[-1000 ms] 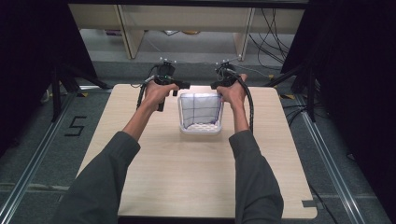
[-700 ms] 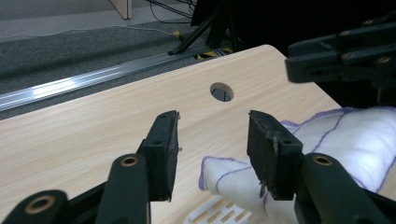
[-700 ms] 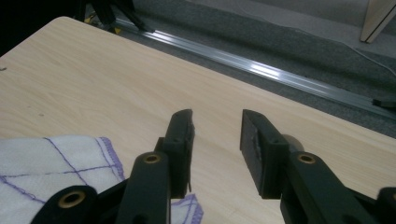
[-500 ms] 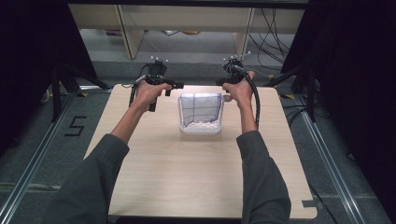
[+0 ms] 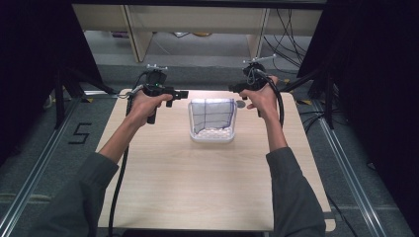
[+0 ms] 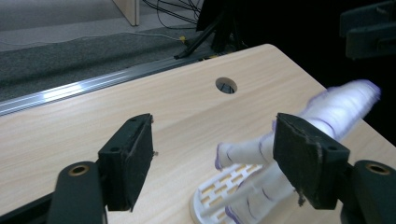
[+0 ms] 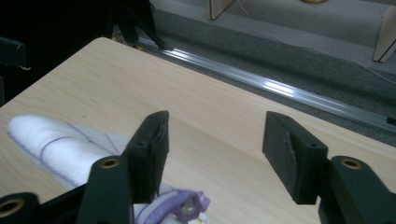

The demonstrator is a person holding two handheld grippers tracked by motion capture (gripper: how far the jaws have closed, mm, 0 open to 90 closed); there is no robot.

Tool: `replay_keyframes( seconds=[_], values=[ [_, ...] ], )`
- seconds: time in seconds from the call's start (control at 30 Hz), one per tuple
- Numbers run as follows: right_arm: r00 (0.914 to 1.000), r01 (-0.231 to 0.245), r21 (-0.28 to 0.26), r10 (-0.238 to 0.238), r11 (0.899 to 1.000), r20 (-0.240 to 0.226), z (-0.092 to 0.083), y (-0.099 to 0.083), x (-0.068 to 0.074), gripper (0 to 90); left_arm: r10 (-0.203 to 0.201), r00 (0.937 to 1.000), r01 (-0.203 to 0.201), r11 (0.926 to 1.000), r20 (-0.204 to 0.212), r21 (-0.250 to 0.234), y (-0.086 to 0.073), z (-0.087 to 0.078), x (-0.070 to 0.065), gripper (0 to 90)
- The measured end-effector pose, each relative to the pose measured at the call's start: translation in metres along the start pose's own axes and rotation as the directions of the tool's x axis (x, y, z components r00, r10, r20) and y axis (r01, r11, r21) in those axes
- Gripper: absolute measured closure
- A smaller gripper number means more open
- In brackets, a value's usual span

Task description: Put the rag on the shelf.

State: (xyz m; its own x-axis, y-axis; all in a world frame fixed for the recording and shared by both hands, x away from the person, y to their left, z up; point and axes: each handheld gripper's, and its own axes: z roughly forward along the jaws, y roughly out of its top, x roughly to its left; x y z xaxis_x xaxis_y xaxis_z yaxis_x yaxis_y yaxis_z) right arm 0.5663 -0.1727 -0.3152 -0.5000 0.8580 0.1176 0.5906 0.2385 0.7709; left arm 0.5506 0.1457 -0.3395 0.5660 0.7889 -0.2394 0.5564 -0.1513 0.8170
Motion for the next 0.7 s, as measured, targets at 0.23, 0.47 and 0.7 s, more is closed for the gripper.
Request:
replay_keyframes(
  seconds=[0.23,0.47,0.7],
  values=[
    [0.9991,0.043,0.008,-0.043,0.999,0.000,-0.015,-0.008,0.009,36.6,-0.034,0.9985,0.035,0.9994,0.042,-0.010,-0.012,-0.009,-0.001,23.7],
    [0.9988,0.048,-0.008,-0.048,0.999,-0.011,-0.028,-0.017,0.017,36.4,0.007,0.9991,-0.006,1.0000,0.043,-0.005,-0.021,-0.016,-0.006,20.2],
    [0.9981,0.057,-0.039,-0.058,0.998,-0.022,-0.037,-0.029,0.024,36.1,0.026,0.9966,-0.026,0.9997,0.078,-0.001,-0.033,-0.022,-0.014,16.2]
  ],
)
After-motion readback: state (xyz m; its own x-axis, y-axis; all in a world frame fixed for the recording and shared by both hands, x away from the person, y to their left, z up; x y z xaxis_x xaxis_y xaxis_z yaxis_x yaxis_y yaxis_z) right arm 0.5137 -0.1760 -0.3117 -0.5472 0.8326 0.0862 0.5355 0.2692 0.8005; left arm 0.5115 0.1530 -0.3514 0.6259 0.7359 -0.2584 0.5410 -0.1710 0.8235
